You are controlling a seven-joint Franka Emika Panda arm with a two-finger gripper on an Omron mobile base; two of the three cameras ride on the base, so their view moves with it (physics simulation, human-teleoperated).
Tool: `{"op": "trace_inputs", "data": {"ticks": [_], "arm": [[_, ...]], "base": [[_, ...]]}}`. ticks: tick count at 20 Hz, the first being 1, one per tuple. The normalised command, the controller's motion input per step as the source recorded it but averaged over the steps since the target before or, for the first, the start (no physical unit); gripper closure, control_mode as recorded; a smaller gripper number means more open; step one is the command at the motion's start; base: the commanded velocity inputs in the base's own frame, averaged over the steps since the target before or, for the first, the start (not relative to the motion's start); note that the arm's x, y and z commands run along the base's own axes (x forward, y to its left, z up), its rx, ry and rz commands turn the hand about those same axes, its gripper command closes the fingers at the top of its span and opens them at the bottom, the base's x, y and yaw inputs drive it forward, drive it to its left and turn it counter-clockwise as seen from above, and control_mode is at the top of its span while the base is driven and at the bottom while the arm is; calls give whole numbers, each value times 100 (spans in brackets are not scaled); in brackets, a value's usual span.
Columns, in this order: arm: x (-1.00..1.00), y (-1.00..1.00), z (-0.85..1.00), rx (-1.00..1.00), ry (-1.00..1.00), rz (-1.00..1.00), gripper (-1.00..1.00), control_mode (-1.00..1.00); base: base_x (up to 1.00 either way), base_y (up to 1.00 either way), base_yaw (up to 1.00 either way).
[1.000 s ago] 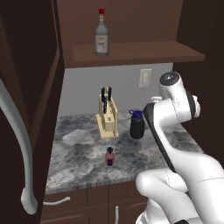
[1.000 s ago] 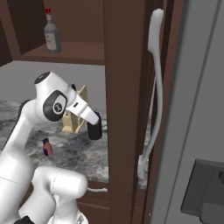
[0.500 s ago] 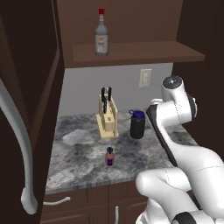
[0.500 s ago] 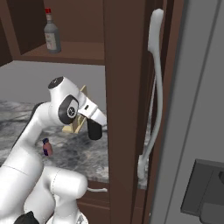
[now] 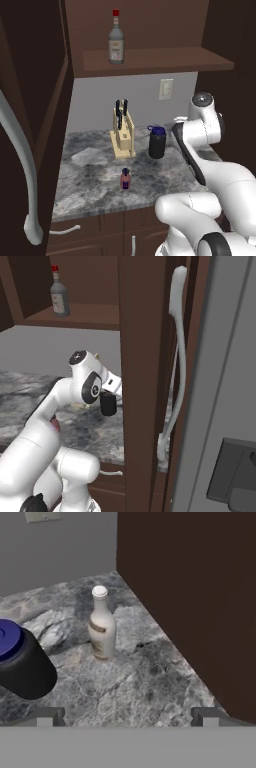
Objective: Sort all alcoholic drinks to one cabinet, and non-alcoholic drinks to the other.
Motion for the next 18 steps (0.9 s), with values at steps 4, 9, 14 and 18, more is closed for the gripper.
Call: {"op": "trace_inputs", "data": {"ticks": [4, 9, 14, 18], "arm": [[32, -8, -26, 0, 0, 11, -100, -100], [31, -10, -24, 2, -1, 10, -100, -100], [29, -10, -26, 3, -1, 8, -100, -100], [31, -14, -21, 2, 0, 6, -100, -100]], "base": [[0, 0, 0], [0, 0, 0], [0, 0, 0], [0, 0, 0]]}}
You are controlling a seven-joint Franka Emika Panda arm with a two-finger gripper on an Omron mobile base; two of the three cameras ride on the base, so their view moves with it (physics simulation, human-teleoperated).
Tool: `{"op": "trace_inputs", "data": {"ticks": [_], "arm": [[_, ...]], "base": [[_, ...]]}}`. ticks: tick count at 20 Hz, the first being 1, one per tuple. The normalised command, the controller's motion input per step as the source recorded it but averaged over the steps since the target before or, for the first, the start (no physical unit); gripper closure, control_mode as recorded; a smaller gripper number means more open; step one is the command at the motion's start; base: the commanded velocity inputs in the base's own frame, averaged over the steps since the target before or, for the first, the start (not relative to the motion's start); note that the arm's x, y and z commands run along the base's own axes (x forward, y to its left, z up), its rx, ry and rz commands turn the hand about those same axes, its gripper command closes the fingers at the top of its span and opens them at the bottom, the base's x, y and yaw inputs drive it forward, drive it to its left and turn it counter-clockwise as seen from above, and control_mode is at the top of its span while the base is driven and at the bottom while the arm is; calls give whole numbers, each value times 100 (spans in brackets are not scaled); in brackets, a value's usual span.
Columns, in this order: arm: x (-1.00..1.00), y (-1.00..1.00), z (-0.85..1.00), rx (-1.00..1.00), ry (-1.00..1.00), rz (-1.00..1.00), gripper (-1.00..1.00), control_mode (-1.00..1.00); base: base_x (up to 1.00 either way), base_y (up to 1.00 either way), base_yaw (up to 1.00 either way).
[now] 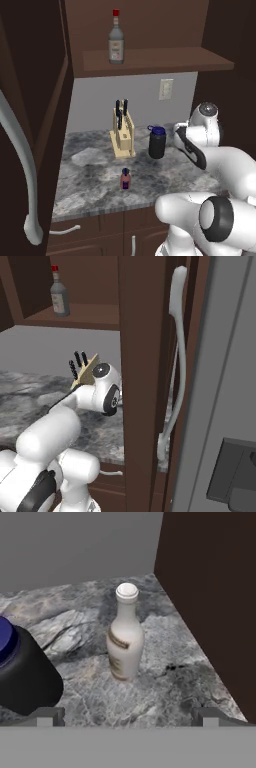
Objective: Sort all alcoholic drinks to one cabinet, and non-alcoholic drinks to the other.
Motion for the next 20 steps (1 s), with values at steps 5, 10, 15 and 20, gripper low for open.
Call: {"op": "trace_inputs", "data": {"ticks": [5, 10, 15, 20], "arm": [[34, -4, -20, 1, 0, 4, -100, -100], [39, -2, -21, 1, 0, 4, -100, -100], [18, -19, -19, 1, 0, 1, -100, -100], [16, -15, -21, 0, 0, 0, -100, -100]], "base": [[0, 0, 0], [0, 0, 0], [0, 0, 0], [0, 0, 0]]}}
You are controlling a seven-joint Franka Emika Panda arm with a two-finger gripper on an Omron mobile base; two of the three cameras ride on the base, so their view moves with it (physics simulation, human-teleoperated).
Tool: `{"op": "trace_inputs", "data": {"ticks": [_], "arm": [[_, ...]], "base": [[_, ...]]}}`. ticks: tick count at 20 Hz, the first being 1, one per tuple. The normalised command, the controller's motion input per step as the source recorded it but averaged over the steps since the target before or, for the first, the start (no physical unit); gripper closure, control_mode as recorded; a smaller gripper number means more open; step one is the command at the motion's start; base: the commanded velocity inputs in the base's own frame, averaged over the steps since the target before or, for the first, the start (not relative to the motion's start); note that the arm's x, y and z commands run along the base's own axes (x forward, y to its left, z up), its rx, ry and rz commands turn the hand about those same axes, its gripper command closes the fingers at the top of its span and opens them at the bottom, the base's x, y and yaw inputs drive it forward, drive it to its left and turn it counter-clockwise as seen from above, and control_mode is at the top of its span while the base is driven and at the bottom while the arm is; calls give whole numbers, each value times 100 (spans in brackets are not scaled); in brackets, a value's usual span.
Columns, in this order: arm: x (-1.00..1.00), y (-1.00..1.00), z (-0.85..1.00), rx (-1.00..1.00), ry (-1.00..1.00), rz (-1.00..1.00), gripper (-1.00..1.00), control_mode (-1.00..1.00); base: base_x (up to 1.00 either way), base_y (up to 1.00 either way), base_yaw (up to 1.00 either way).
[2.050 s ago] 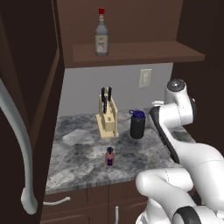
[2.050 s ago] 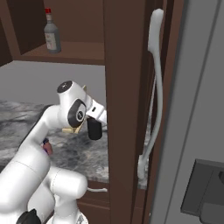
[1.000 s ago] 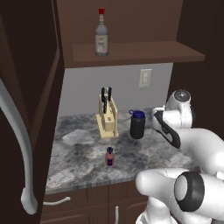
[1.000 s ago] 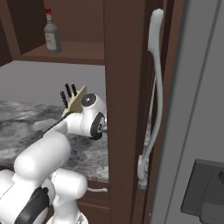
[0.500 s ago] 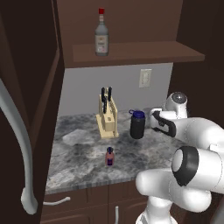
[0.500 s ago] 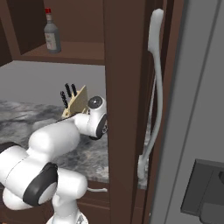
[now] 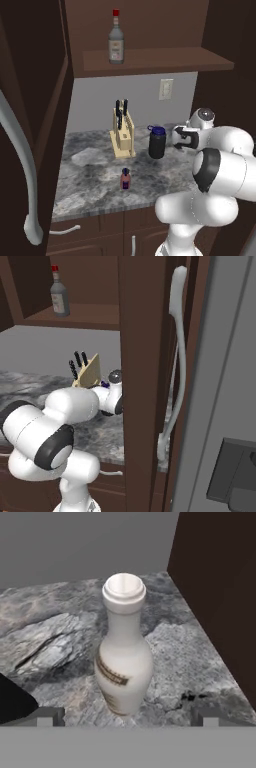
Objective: Sort all alcoholic drinks to one cabinet, and non-alcoholic drinks to the other.
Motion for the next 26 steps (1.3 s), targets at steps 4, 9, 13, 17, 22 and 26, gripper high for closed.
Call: {"op": "trace_inputs", "data": {"ticks": [4, 9, 13, 17, 22, 26], "arm": [[25, -10, -17, 2, 0, 0, -100, -100], [30, -10, -13, 2, 0, 0, -100, -100], [35, -3, -14, 2, 0, 1, -100, -100], [38, 0, -16, 2, 0, 1, -100, -100], [27, -1, -16, 0, 0, 1, 100, -100], [-10, -19, 0, 2, 0, 0, 100, -100]], "base": [[0, 0, 0], [0, 0, 0], [0, 0, 0], [0, 0, 0], [0, 0, 0], [0, 0, 0]]}}
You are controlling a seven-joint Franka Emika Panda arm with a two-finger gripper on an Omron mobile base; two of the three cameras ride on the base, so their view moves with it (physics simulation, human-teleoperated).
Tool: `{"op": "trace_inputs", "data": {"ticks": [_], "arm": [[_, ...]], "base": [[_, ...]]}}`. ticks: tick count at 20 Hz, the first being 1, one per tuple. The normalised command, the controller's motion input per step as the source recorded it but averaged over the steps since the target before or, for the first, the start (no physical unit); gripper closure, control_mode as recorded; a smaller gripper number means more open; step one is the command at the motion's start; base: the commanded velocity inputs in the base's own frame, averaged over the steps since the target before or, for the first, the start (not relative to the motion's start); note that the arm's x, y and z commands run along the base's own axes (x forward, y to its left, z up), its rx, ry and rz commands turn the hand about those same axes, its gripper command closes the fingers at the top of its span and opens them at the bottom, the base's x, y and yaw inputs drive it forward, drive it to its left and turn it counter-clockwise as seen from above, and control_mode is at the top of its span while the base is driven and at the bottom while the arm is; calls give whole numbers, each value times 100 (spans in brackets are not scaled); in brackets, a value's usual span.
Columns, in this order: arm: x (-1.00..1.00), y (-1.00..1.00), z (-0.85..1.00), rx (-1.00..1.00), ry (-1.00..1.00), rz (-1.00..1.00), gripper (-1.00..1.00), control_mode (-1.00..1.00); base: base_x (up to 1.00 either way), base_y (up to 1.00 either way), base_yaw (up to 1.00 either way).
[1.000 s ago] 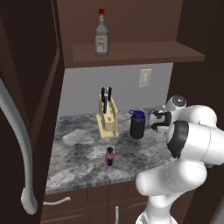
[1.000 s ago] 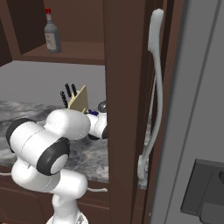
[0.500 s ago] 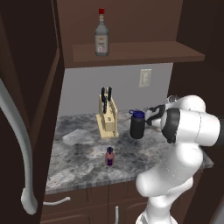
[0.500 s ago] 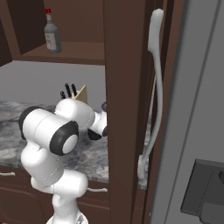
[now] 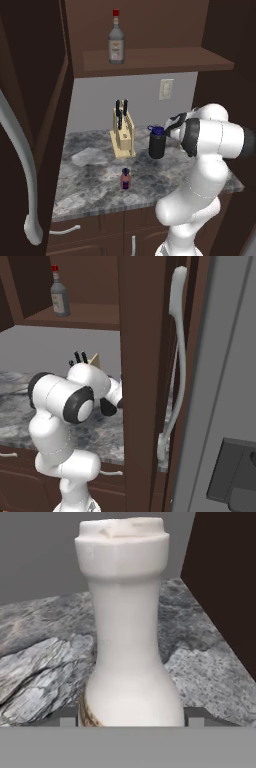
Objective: Sort all alcoholic drinks to one cabinet, and non-alcoholic drinks to the other.
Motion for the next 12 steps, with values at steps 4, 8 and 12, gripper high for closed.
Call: {"op": "trace_inputs", "data": {"ticks": [4, 8, 12], "arm": [[-54, -3, 46, 6, -2, 0, 100, -100], [-74, 10, 98, 4, -2, 0, 100, -100], [-85, 26, 100, 1, 0, 0, 100, -100]], "base": [[0, 0, 0], [0, 0, 0], [0, 0, 0]]}}
